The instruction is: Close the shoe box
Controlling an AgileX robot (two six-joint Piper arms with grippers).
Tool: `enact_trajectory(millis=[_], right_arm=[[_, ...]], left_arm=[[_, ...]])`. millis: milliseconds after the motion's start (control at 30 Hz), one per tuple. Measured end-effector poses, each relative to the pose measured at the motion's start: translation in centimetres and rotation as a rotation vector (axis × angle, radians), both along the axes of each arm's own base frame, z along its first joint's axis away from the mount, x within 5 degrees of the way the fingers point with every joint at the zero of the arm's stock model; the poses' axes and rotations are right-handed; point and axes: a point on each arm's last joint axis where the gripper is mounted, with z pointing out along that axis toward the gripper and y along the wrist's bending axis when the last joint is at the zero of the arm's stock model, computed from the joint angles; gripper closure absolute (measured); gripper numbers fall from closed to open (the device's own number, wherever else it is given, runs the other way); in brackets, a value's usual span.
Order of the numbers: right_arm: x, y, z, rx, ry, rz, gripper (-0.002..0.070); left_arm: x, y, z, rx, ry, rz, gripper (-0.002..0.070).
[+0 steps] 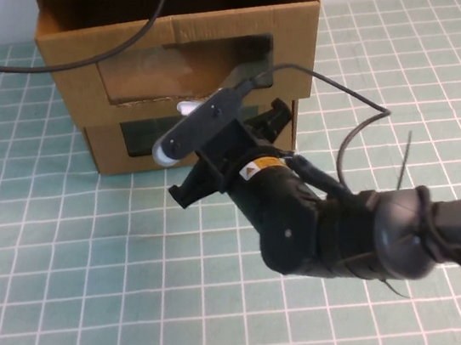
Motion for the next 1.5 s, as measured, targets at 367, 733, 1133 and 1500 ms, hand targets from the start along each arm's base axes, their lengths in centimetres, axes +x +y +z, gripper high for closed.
enact_trajectory(millis=[367, 733, 1133, 1500], right_arm=[[4.8, 1.2, -0.3, 0.033, -0.030, -0.042, 0.0690], [7.3, 1.1, -0.3, 0.057, 0.009, -0.050, 0.0690], [7.2, 0.9, 0.9, 0.007, 0.078, 0.026, 0.0690], [3.0, -1.0, 10.9, 0.045, 0.076, 0.211, 0.0690]], left_arm=[[0.0, 0.0, 0.0, 0.000, -0.001, 0.001, 0.0678], [0.0, 0.0, 0.0, -0.001, -0.003, 0.004, 0.0679], [-0.7, 0.5, 1.0, 0.030, -0.032, -0.011, 0.0679], [-6.3, 4.0, 8.3, 0.035, -0.173, 0.036, 0.0679]])
